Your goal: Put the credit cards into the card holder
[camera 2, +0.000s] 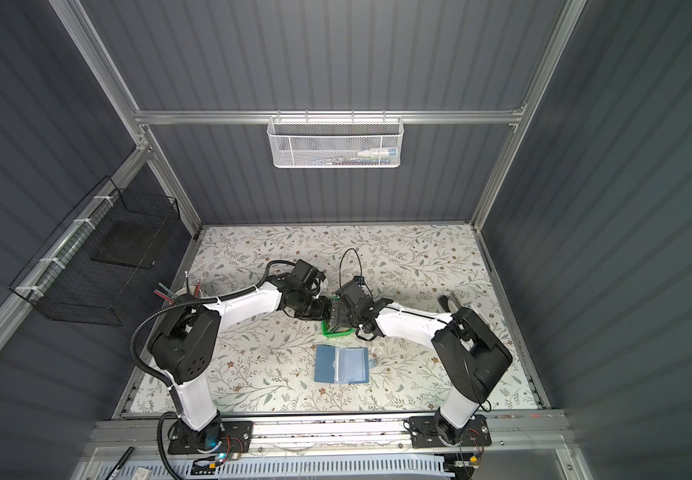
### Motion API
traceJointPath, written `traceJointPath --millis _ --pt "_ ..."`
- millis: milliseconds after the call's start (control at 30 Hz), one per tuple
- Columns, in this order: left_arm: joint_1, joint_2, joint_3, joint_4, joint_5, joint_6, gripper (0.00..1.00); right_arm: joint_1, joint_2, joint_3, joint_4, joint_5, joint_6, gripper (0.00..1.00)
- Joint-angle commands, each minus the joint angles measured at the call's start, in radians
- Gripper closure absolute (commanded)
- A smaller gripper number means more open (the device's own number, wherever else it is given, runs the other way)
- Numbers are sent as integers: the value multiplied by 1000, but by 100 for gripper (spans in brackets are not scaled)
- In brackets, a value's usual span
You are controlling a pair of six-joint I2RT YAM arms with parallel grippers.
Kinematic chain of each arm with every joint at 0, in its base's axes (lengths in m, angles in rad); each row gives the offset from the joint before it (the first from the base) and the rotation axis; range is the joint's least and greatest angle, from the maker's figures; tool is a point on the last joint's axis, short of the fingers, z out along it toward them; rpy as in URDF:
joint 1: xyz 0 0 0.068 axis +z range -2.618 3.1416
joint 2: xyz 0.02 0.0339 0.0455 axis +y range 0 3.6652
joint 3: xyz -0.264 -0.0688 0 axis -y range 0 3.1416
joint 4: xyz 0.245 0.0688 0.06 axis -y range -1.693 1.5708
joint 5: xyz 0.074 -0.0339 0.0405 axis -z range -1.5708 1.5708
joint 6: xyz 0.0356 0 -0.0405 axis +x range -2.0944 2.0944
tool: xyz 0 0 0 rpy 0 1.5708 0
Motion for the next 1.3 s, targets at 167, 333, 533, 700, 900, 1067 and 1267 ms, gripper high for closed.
traceJointPath --millis 167,333,533,700,900,1067,1267 --pt "-4 -7 24 -61 -43 16 86 7 -3 -36 -8 -9 -5 1" --pt "-4 -21 21 -58 -50 17 86 14 -16 -52 -4 -15 -13 1" --pt "-3 -35 34 -66 -61 40 86 16 -48 -79 34 -38 -17 1" --pt "-2 -46 30 -63 -75 41 86 0 -48 -59 51 -69 -15 1" --pt "4 -68 19 -51 -80 40 86 -24 -29 -23 67 -93 -19 1" --pt "14 -84 14 -45 -87 37 86 -42 -6 3 82 -115 -12 1" --pt "40 -77 13 -39 -58 21 86 -50 49 75 23 -88 -28 1"
